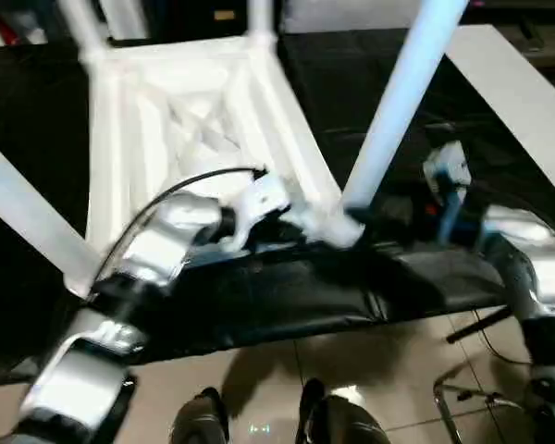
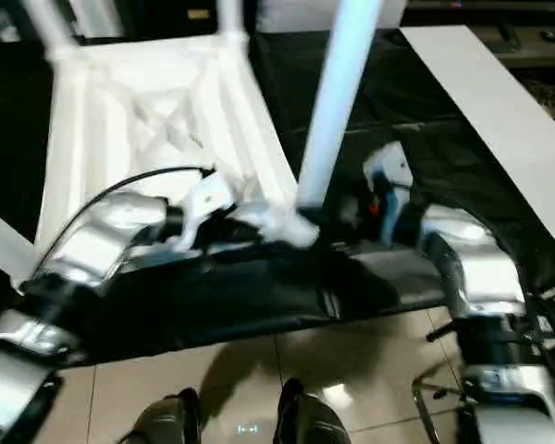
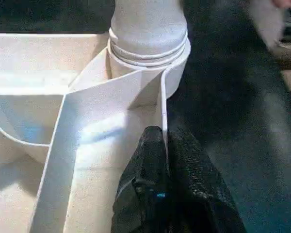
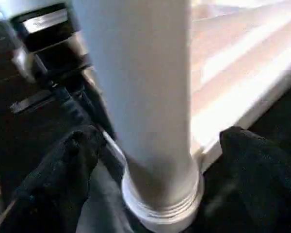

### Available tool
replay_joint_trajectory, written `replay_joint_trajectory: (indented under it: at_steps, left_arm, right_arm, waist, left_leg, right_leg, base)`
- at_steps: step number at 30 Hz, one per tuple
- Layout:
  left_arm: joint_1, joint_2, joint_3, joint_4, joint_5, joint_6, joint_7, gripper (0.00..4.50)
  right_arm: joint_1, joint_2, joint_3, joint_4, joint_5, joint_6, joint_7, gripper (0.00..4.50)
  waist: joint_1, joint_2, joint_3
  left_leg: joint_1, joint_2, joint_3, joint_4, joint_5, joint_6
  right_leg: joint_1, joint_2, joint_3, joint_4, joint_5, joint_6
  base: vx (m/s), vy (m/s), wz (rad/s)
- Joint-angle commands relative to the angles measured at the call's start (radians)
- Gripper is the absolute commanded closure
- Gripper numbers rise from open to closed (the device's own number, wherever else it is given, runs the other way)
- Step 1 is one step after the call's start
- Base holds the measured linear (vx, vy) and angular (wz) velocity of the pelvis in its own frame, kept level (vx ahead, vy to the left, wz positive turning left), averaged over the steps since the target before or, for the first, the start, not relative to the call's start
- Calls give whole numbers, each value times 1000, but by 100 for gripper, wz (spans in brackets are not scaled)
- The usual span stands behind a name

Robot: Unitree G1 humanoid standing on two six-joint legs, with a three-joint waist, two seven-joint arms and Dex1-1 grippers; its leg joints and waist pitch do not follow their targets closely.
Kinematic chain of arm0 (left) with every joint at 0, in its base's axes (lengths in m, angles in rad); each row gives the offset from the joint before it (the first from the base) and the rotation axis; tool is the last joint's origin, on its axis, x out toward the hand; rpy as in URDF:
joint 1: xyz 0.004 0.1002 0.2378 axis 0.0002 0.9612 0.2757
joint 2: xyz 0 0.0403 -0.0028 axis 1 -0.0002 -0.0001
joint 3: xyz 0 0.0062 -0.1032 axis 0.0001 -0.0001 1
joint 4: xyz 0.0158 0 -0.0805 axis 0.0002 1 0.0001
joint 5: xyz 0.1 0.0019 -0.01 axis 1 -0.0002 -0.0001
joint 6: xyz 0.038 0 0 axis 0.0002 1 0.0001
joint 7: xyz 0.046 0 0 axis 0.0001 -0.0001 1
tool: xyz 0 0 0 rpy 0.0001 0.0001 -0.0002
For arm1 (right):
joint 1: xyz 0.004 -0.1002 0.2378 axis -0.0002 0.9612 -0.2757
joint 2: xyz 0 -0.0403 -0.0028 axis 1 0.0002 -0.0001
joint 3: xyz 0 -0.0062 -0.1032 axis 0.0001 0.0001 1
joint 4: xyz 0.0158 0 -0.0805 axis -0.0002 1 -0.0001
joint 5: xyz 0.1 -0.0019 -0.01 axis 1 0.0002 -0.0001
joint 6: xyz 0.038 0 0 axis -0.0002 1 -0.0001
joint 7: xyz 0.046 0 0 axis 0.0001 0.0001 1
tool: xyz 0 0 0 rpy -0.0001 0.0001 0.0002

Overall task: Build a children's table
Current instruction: Rotate leg to tighten

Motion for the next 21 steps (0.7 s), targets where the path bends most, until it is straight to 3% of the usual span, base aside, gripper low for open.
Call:
replay_joint_trajectory:
  at_steps: [1, 3, 4, 7, 11, 21]
  left_arm:
    - [5, 11, -60, -45, -30, -39, -118, 450]
    - [3, 29, -72, -42, -31, -58, -154, 450]
    - [1, 41, -80, -40, -32, -68, -181, 450]
    - [-3, 64, -94, -36, -36, -95, -240, 450]
    - [-3, 81, -105, -36, -40, -117, -291, 450]
    - [-13, 91, -105, -12, -39, -141, -311, 450]
  right_arm:
    - [8, -45, 41, -6, 35, -29, 140, 21]
    - [7, -60, 57, 1, 40, -41, 194, 36]
    - [4, -65, 66, 8, 40, -47, 223, 47]
    - [-8, -72, 83, 31, 35, -68, 271, 66]
    - [-22, -74, 103, 60, 31, -94, 316, 104]
    - [-48, -64, 158, 89, 24, -114, 395, 194]
  waist:
    - [5, 0, -91]
    - [15, 1, -94]
    - [14, -6, -93]
    - [21, -5, -95]
    - [21, -7, -92]
    - [18, -12, -92]
  left_leg:
    - [19, 49, -17, -53, -183, 126]
    - [21, 50, -15, -51, -172, 133]
    - [21, 51, -13, -52, -169, 137]
    - [18, 50, -14, -51, -156, 135]
    - [18, 46, -13, -53, -175, 118]
    - [19, 46, -14, -53, -184, 108]
  right_leg:
    - [85, -74, 69, -57, -413, -100]
    - [85, -75, 71, -50, -382, -118]
    - [84, -74, 73, -50, -378, -124]
    - [87, -78, 74, -45, -370, -138]
    - [88, -79, 73, -53, -430, -117]
    - [88, -78, 72, -58, -475, -95]
  base:
    - [0, 0, 0]
    - [0, 0, 0]
    - [0, 0, 0]
    - [0, 0, 0]
    - [0, 0, 0]
    - [0, 0, 0]
